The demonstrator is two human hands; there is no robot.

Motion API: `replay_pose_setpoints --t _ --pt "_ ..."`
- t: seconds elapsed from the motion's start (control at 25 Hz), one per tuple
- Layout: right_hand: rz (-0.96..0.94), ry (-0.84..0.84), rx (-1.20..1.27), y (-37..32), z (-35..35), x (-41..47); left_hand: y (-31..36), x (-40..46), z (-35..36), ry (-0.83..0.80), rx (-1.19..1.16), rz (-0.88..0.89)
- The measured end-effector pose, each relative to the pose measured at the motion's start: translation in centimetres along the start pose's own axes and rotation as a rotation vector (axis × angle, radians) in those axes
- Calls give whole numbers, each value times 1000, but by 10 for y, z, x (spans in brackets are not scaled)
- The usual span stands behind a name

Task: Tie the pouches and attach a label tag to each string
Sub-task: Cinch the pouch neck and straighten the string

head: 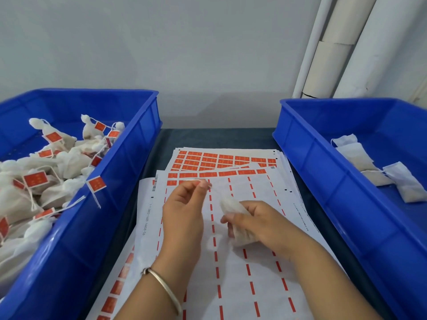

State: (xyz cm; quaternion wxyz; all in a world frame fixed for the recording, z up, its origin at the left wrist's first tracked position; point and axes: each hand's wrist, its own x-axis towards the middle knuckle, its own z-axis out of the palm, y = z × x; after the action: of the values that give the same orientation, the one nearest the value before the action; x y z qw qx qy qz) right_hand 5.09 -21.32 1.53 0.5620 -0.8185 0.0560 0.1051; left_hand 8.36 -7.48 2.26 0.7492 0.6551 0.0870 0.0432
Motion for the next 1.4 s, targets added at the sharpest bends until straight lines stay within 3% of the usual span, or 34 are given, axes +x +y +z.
replay_pose_setpoints --t 0.12,0.36,0.48,0.6,0.68,0.76,0.88,0.96,1.08,1.2,1.4 --pt "-9 -46 271 1 -10 -1 -1 8 -3 52 -106 -127" --pt "-55 -133 763 7 -22 4 -3 15 -6 59 -170 -197" --pt "-76 -115 959 8 -23 6 -9 11 -2 34 -60 -169" --pt "-68 18 1150 8 -25 7 -12 1 0 -38 252 61" --pt "-66 142 1006 7 -24 6 -16 -7 0 -157 493 329" --pt "-93 251 595 7 -19 5 -19 -13 1 -282 631 571" --pt "-174 272 78 6 -8 3 -21 -14 0 -362 652 722" --pt "-219 142 -76 4 -4 1 -18 -13 0 -361 582 676" --pt "-292 -2 -92 2 0 -1 -13 -11 0 -364 416 492" --pt "-273 -23 -80 3 0 0 -11 -8 2 -341 345 370" --pt "-291 30 -84 1 3 -2 -13 -10 5 -273 374 365"
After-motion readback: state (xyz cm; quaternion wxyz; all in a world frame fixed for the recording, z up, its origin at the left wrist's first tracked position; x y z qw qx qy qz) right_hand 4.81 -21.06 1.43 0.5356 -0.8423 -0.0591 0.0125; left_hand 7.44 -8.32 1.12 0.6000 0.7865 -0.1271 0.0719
